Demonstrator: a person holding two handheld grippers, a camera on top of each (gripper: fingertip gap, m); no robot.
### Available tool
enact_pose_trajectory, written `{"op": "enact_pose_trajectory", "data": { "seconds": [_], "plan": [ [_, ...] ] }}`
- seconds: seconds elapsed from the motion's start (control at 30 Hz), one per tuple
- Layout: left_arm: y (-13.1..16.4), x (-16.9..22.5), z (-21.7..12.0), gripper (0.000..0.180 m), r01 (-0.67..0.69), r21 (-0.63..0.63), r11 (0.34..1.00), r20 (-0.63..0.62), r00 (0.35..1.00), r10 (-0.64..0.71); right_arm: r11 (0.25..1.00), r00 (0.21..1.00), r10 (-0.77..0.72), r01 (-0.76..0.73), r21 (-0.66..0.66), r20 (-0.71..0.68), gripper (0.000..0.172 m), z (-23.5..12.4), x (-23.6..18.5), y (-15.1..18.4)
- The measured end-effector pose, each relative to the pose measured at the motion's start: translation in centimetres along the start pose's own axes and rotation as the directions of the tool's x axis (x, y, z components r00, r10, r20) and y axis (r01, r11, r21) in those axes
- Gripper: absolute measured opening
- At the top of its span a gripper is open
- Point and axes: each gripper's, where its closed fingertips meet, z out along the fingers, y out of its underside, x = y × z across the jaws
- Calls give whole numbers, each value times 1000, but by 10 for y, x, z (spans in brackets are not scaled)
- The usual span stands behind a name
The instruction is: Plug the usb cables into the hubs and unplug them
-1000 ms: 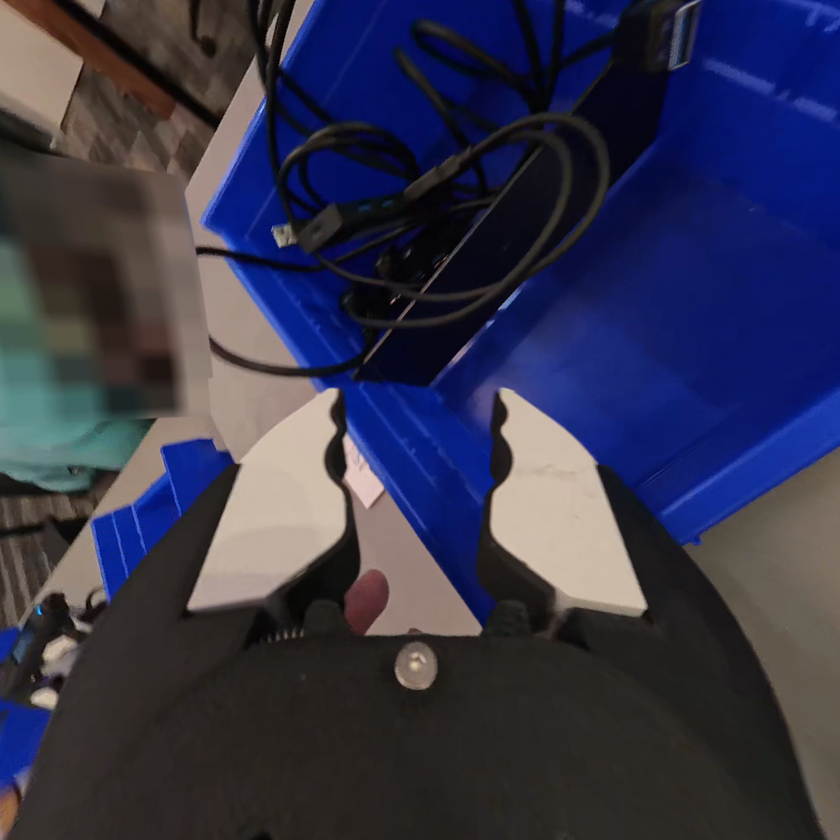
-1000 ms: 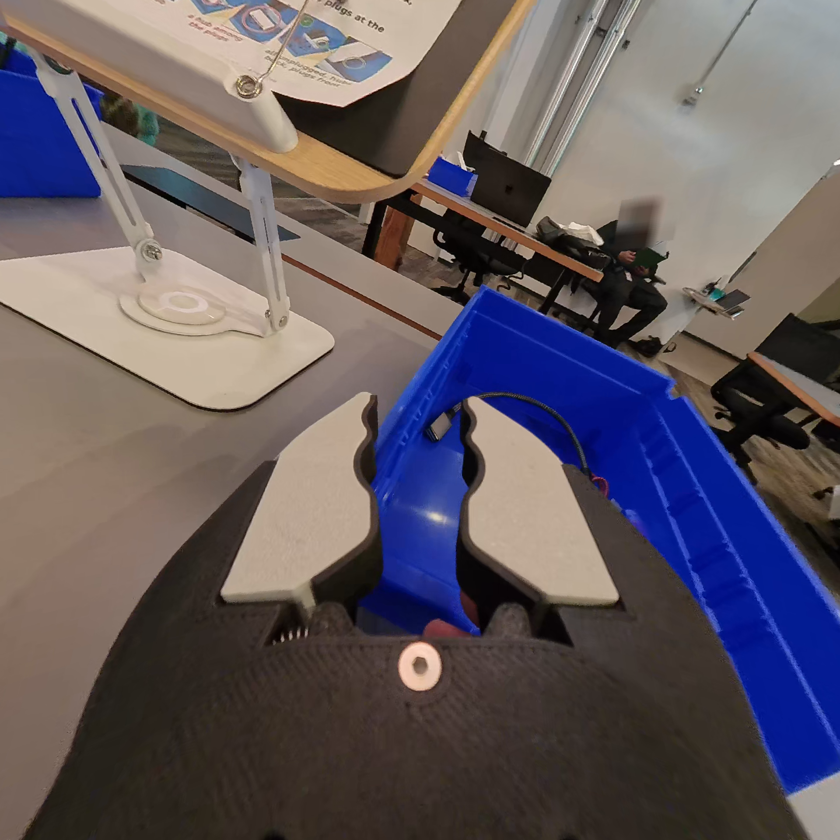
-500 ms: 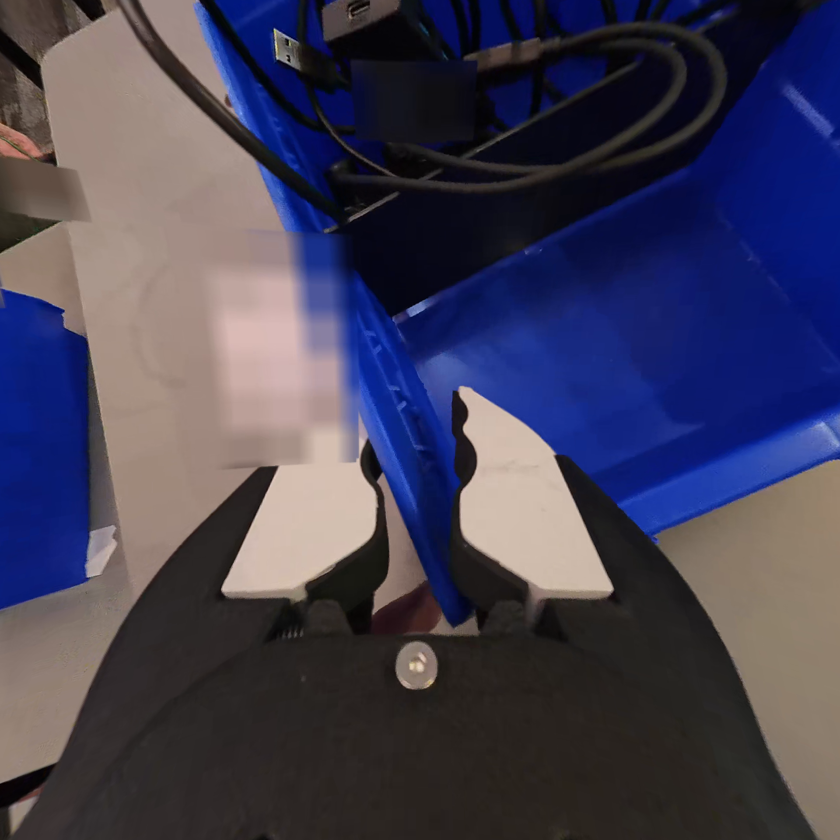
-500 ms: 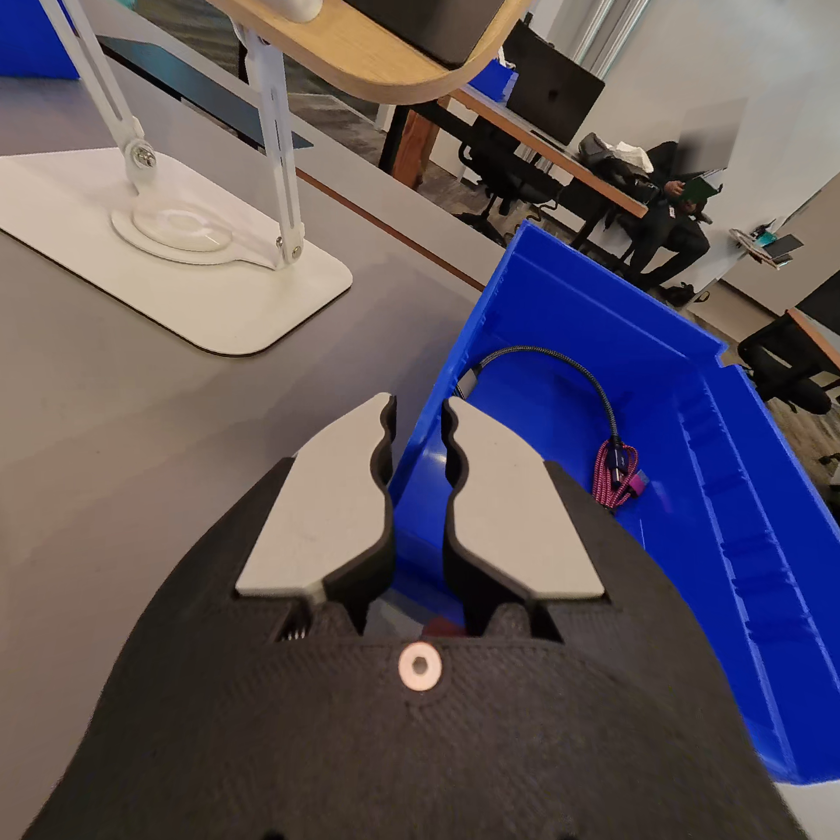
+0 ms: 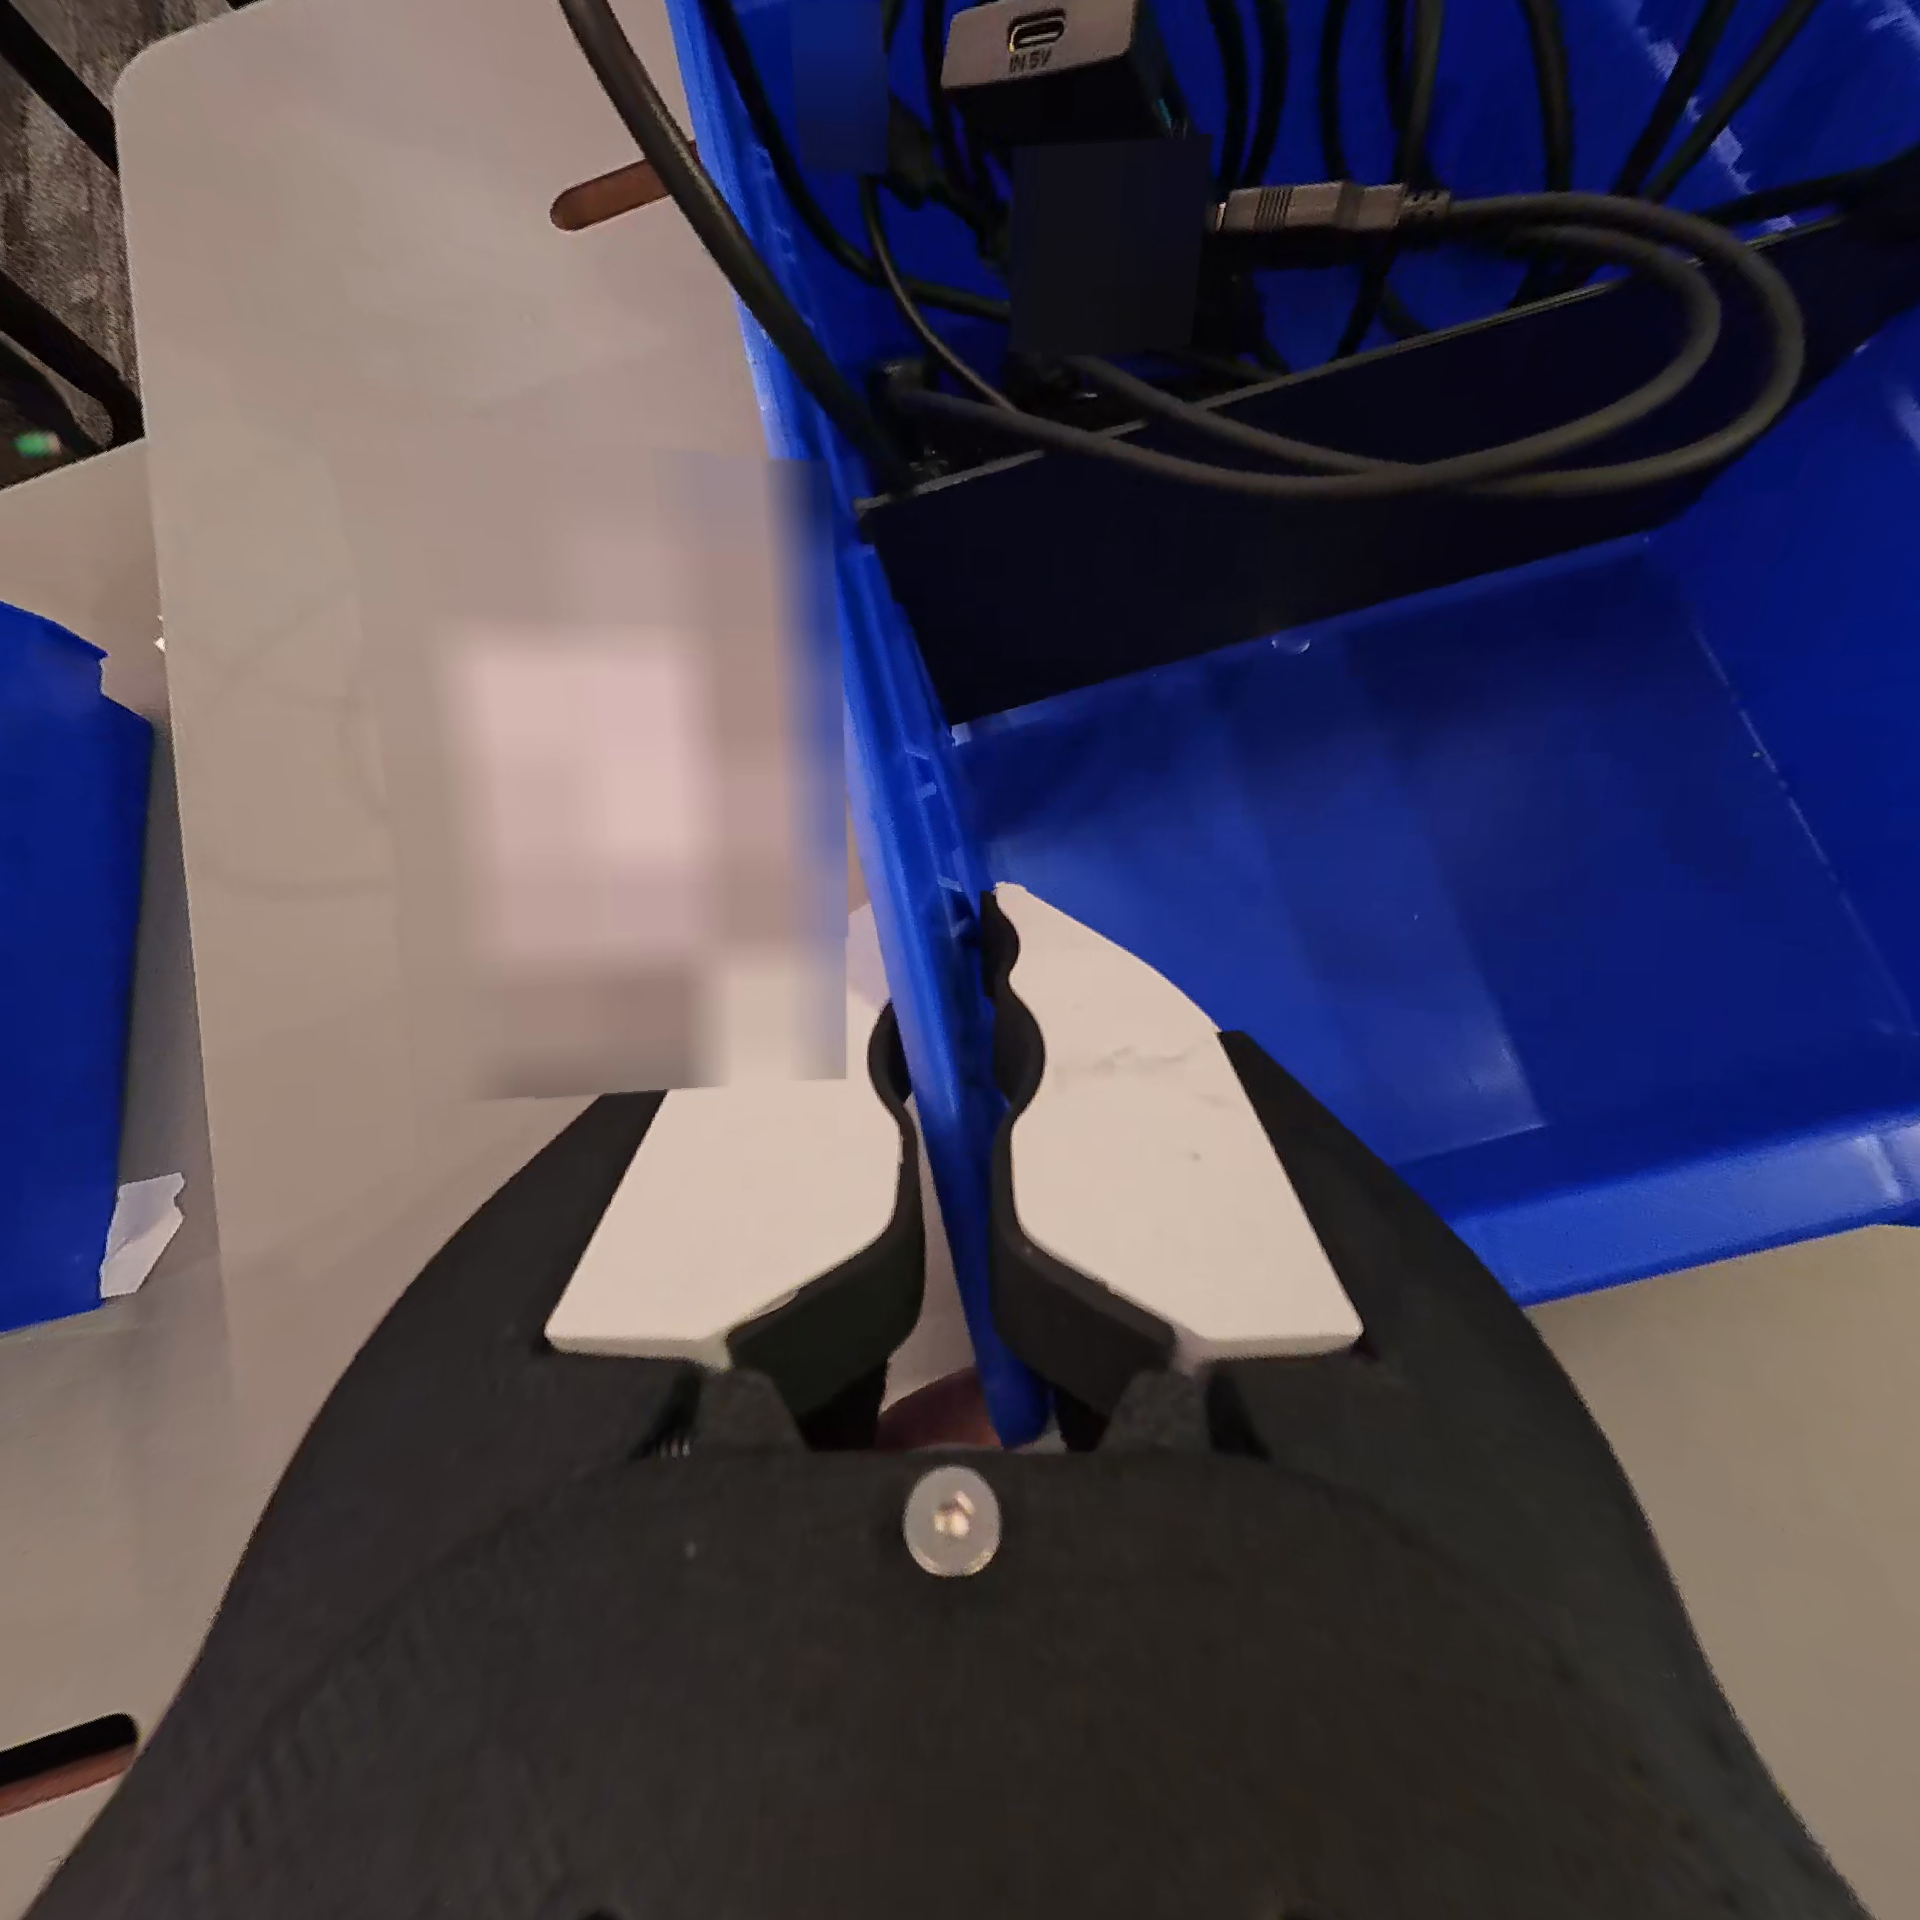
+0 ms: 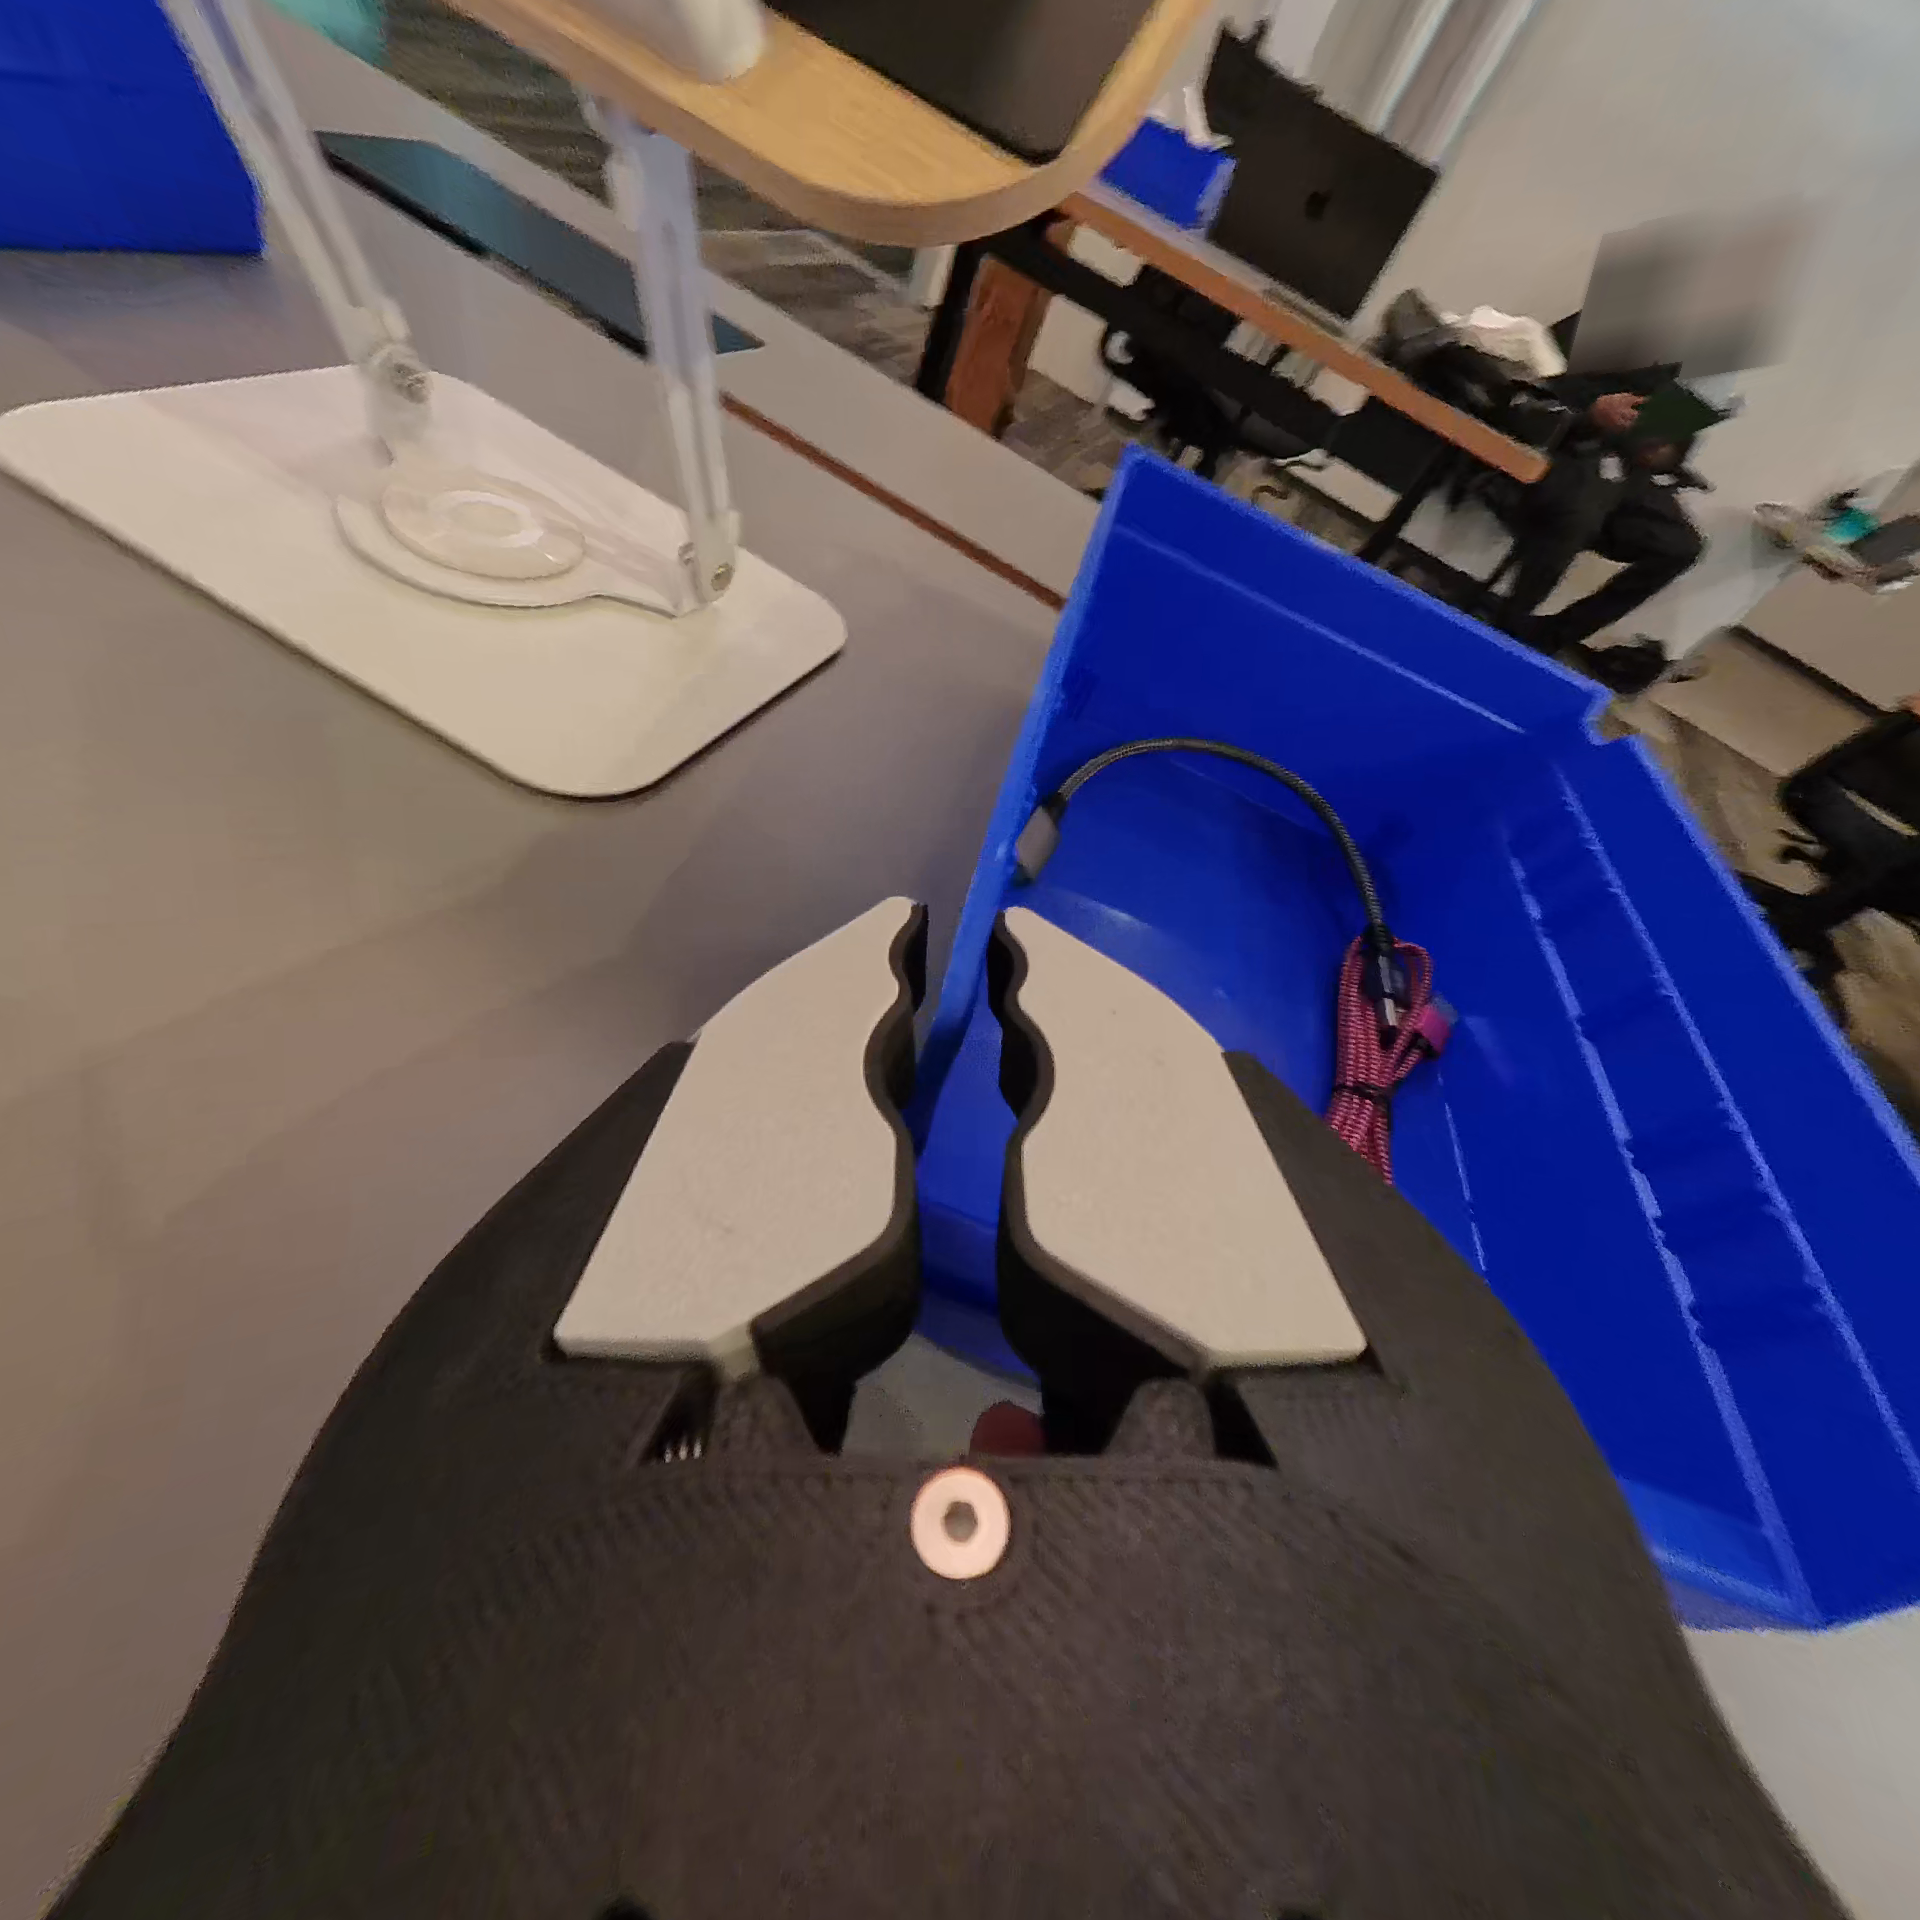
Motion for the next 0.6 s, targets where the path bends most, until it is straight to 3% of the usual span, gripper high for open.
{"op": "enact_pose_trajectory", "data": {
  "seconds": [0.1, 0.17, 0.3, 0.37, 0.43, 0.6],
  "plan": [
    [3, 3, -3, 8, -6, -9, 1000, 0, 1000, 6, 999, 989, 36, -36, 3, 141, 18, -10, -16, -4],
    [5, 5, -6, 8, -5, -14, 1000, 2, 1000, 5, 990, 971, 121, -134, 52, 207, 37, -24, -16, -15],
    [7, 7, -8, 8, -9, -11, 1000, -3, 1000, 9, 978, 967, 177, -194, 81, 182, 36, -39, 21, -31],
    [7, 7, -8, 8, -10, -14, 1000, -2, 1000, 10, 990, 988, 139, -137, -27, 73, 37, -21, 57, -21],
    [7, 7, -8, 8, -8, -13, 1000, -4, 1000, 8, 979, 992, 117, -107, -172, 47, 44, 5, 79, -7],
    [7, 7, -8, 8, -6, -8, 1000, -4, 1000, 6, 858, 999, 35, -44, -511, -27, 41, 77, 120, 50]
  ]
}}
